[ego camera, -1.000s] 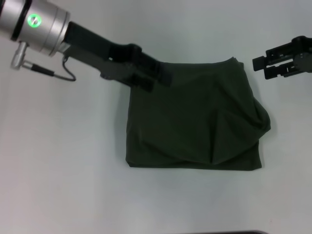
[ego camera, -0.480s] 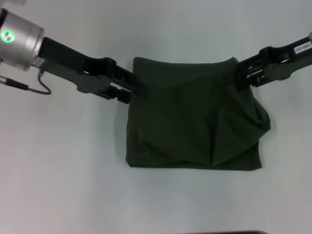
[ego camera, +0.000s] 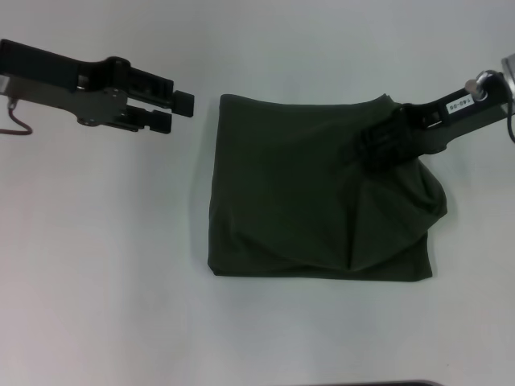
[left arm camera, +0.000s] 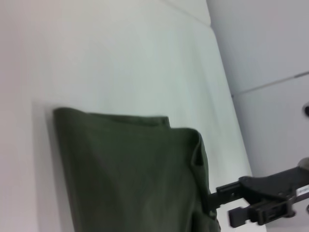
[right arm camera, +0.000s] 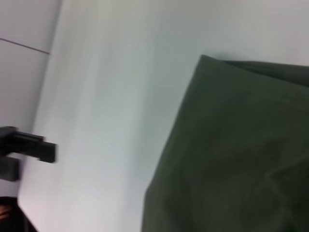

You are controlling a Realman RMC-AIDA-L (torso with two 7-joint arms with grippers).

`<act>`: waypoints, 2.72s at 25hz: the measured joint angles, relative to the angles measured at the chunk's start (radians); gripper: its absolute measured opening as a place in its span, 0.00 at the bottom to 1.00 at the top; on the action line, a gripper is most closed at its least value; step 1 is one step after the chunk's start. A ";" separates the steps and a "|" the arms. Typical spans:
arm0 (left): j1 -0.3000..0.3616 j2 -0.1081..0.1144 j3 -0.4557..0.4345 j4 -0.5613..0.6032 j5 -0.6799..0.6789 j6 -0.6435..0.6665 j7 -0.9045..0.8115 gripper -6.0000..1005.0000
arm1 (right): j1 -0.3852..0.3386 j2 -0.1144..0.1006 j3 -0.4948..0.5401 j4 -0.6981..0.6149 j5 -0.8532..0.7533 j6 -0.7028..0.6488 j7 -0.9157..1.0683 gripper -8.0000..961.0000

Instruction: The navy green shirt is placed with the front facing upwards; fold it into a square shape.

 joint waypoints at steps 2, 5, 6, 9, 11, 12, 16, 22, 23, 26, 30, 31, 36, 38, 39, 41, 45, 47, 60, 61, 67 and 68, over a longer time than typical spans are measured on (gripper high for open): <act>0.006 0.001 -0.011 0.001 0.000 0.000 0.006 0.57 | -0.002 0.004 -0.033 0.001 0.000 0.026 0.004 0.67; 0.008 0.001 -0.014 0.004 -0.001 -0.002 0.012 0.57 | -0.003 0.007 -0.071 0.002 0.000 0.049 0.013 0.67; 0.008 0.001 -0.015 0.005 -0.001 -0.002 0.013 0.57 | -0.003 0.008 -0.079 0.002 0.000 0.052 0.015 0.67; 0.008 -0.003 -0.015 0.005 -0.001 -0.005 0.017 0.57 | -0.001 0.010 -0.085 0.002 0.000 0.057 0.015 0.67; 0.008 -0.004 -0.015 0.006 -0.001 -0.007 0.023 0.57 | -0.002 0.012 -0.085 0.002 0.000 0.066 0.015 0.67; 0.008 -0.005 -0.016 0.007 -0.001 -0.008 0.025 0.57 | -0.002 0.012 -0.085 0.003 0.000 0.068 0.015 0.67; 0.008 -0.005 -0.019 0.009 -0.002 -0.011 0.025 0.57 | 0.000 0.010 -0.100 0.029 -0.005 0.043 0.015 0.67; 0.009 -0.005 -0.027 0.009 -0.002 -0.018 0.025 0.57 | -0.008 -0.006 -0.107 0.029 -0.016 -0.055 0.015 0.67; 0.009 -0.005 -0.027 0.009 -0.002 -0.019 0.025 0.57 | -0.011 -0.010 -0.105 0.028 -0.016 -0.069 0.015 0.67; 0.009 -0.005 -0.028 0.010 -0.001 -0.021 0.025 0.57 | -0.018 -0.024 -0.098 0.021 -0.016 -0.105 0.015 0.67; 0.009 -0.006 -0.028 0.011 -0.001 -0.021 0.025 0.57 | -0.022 -0.037 -0.096 0.016 -0.024 -0.143 0.017 0.67; 0.009 -0.007 -0.029 0.011 -0.001 -0.020 0.025 0.57 | -0.022 -0.038 -0.097 0.016 -0.033 -0.150 0.020 0.67; 0.009 -0.007 -0.029 0.011 -0.002 -0.020 0.025 0.57 | -0.025 -0.040 -0.099 0.016 -0.099 -0.178 0.036 0.67; 0.009 -0.008 -0.029 0.011 -0.002 -0.021 0.025 0.57 | -0.030 -0.040 -0.101 0.015 -0.133 -0.182 0.039 0.67; 0.009 -0.008 -0.029 0.011 -0.002 -0.021 0.025 0.57 | -0.031 -0.040 -0.101 0.016 -0.145 -0.183 0.039 0.67; 0.009 -0.008 -0.029 0.011 -0.003 -0.021 0.025 0.57 | -0.034 -0.039 -0.097 0.015 -0.174 -0.187 0.038 0.67; 0.009 -0.008 -0.036 0.011 -0.004 -0.021 0.027 0.57 | -0.044 -0.044 -0.060 -0.018 -0.180 -0.193 0.031 0.67; 0.010 -0.008 -0.041 0.011 -0.005 -0.021 0.027 0.57 | -0.049 -0.046 -0.014 -0.053 -0.172 -0.199 0.030 0.67; 0.011 -0.014 -0.092 0.010 -0.009 -0.029 0.037 0.57 | -0.017 -0.038 0.078 -0.081 0.005 -0.155 0.020 0.67; 0.012 -0.014 -0.102 0.010 -0.009 -0.035 0.038 0.57 | -0.017 -0.031 0.078 -0.081 0.020 -0.130 0.023 0.67; 0.024 -0.003 -0.164 0.010 -0.005 -0.073 0.030 0.57 | 0.012 0.009 0.019 -0.078 0.030 0.002 0.021 0.67; 0.027 -0.001 -0.184 0.010 -0.005 -0.075 0.030 0.57 | 0.020 0.012 -0.001 -0.077 0.029 0.013 0.023 0.67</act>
